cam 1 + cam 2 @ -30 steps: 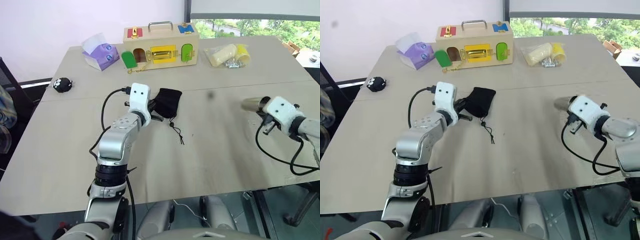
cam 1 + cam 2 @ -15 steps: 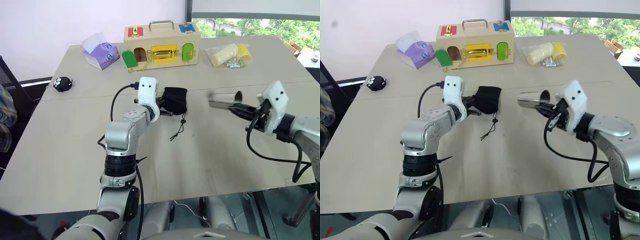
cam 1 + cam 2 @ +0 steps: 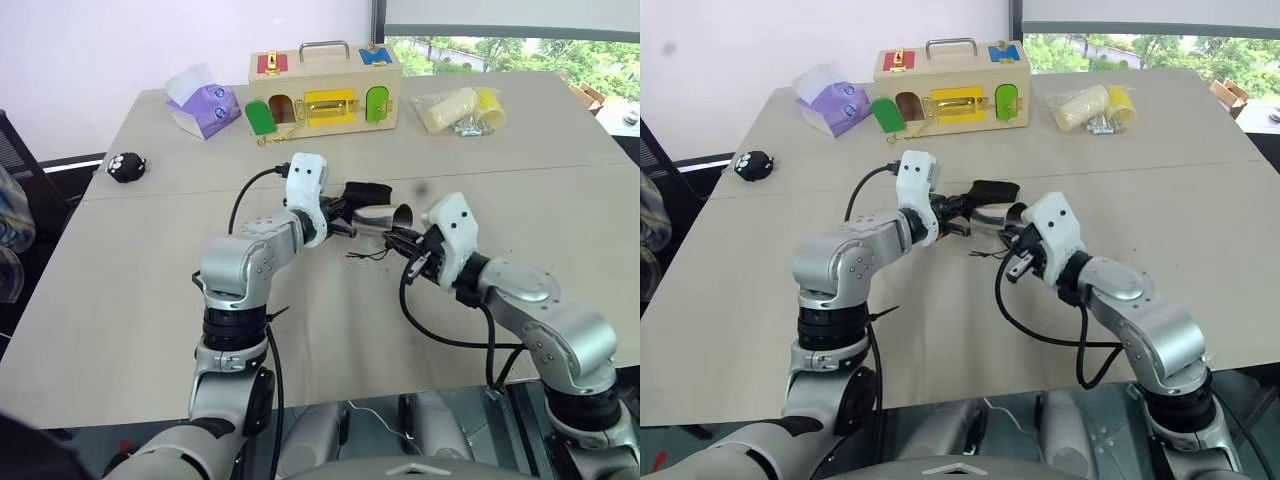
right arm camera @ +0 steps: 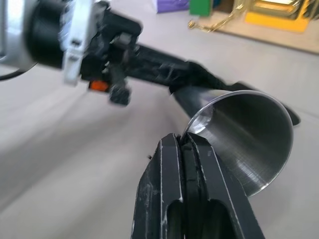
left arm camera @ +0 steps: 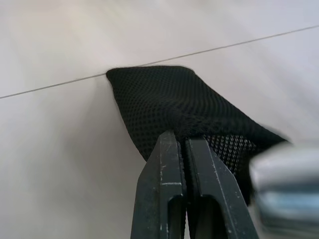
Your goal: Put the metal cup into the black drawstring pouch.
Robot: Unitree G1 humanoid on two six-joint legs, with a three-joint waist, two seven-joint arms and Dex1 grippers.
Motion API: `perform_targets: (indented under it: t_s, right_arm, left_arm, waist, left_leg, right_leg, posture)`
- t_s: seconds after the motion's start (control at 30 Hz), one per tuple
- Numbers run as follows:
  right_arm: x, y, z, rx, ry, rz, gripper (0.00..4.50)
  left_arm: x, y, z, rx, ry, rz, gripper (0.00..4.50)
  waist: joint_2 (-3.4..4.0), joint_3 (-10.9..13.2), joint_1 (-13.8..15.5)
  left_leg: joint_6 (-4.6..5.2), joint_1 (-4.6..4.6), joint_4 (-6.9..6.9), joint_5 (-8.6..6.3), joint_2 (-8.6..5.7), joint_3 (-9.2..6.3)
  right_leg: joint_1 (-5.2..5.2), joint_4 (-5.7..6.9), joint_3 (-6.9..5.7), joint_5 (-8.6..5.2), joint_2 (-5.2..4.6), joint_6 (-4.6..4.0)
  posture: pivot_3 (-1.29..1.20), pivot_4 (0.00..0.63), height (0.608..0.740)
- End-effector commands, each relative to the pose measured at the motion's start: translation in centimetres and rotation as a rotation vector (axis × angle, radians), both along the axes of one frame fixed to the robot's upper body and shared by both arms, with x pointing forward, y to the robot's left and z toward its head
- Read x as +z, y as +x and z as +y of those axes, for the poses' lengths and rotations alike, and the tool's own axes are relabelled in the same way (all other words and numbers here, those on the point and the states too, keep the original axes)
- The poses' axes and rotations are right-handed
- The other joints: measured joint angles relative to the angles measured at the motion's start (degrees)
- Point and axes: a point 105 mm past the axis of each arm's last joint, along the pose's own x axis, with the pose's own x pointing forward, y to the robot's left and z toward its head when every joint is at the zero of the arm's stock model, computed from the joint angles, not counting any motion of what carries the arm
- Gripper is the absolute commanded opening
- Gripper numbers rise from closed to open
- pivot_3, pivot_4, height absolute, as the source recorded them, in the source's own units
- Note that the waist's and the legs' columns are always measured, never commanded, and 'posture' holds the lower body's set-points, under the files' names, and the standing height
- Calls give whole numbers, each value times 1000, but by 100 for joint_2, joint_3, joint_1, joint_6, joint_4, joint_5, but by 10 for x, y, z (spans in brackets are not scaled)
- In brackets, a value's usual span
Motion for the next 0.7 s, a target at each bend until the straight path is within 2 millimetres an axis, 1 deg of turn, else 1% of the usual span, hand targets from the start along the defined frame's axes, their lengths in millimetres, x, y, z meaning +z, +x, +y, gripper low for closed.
perform_targets:
  t_s: [0.03, 0.2, 0.33, 0.5, 0.63, 0.7]
  right_arm:
    - [9, 6, 0, -44, 18, -60, 27]
    - [6, 20, 2, -100, 12, -84, 27]
    - [7, 29, 13, -119, 27, -120, 27]
    - [-9, 37, 28, -91, -63, -181, 27]
    - [-24, 41, 36, -20, -210, -305, 27]
    - [-36, 48, 33, 38, -390, -422, 27]
  left_arm:
    - [18, -6, -3, -39, -34, -54, 0]
    - [23, -10, -8, -82, -64, -56, 0]
    - [25, -16, -14, -135, -93, -42, 0]
    - [27, -20, -18, -172, -108, -37, 0]
    - [31, -19, -17, -175, -120, -46, 0]
    - [34, -18, -17, -186, -130, -52, 0]
  waist:
    - [0, 0, 0]
    - [2, 0, -8]
    - [2, 0, -25]
    - [2, 0, -67]
    - [3, 0, -91]
    - [2, 0, -131]
  left_leg:
    - [0, 0, 0, 0, 0, 0]
    - [0, 1, 0, 0, 1, 0]
    - [0, 3, -2, 0, 1, 2]
    - [0, 5, -3, 0, 2, 4]
    - [0, 5, -3, 0, 0, 6]
    - [0, 6, -3, 0, 1, 6]
  right_leg:
    - [0, 0, 1, 0, 0, 0]
    - [0, 0, 2, 0, 4, 0]
    - [-1, 1, 5, 0, 5, -1]
    - [-1, 1, 6, 0, 9, -1]
    - [-1, 1, 8, 0, 9, 0]
    - [-1, 1, 8, 0, 9, 0]
  posture:
    - [0, 150, 710]
    - [0, 150, 710]
    - [0, 150, 710]
    - [0, 150, 710]
    - [0, 150, 710]
    - [0, 150, 710]
